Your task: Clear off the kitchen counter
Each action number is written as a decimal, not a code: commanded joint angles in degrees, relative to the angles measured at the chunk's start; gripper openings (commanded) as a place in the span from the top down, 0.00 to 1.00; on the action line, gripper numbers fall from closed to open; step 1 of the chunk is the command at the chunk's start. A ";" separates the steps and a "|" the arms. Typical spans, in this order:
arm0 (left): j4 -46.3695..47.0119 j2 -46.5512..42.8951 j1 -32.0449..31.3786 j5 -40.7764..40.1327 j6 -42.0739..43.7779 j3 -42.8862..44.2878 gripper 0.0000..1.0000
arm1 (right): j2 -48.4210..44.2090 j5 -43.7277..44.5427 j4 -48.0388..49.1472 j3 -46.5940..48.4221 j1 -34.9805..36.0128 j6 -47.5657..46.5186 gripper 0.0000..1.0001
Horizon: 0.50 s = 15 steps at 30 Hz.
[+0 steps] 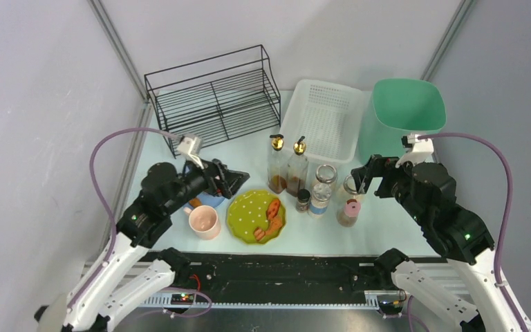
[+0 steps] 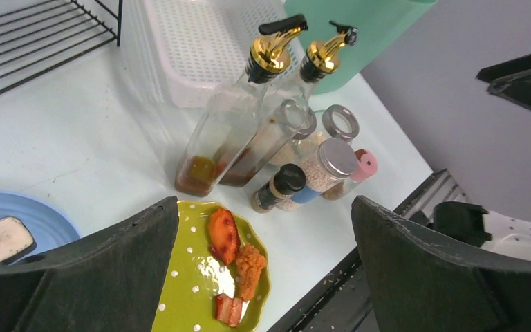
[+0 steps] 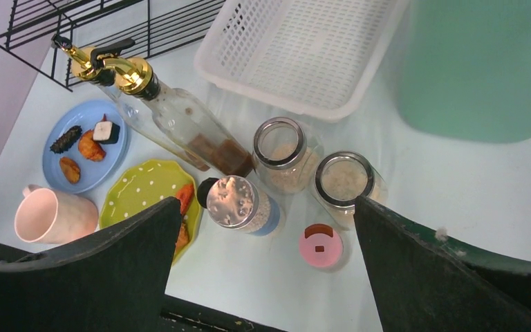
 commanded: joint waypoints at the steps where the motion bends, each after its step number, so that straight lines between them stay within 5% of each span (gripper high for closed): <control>1: 0.98 3.76 -8.82 -18.76 4.13 2.66 0.02 | 0.90 -2.34 0.21 -0.31 -0.29 -1.82 0.00; 7: 6.78 11.65 -19.89 -32.98 9.80 4.34 0.02 | 0.23 -3.98 1.64 -2.43 -0.22 -0.91 0.00; 15: 20.87 16.88 -21.38 -37.41 12.60 1.43 0.02 | -1.50 -5.43 2.43 -3.97 -0.22 0.09 0.00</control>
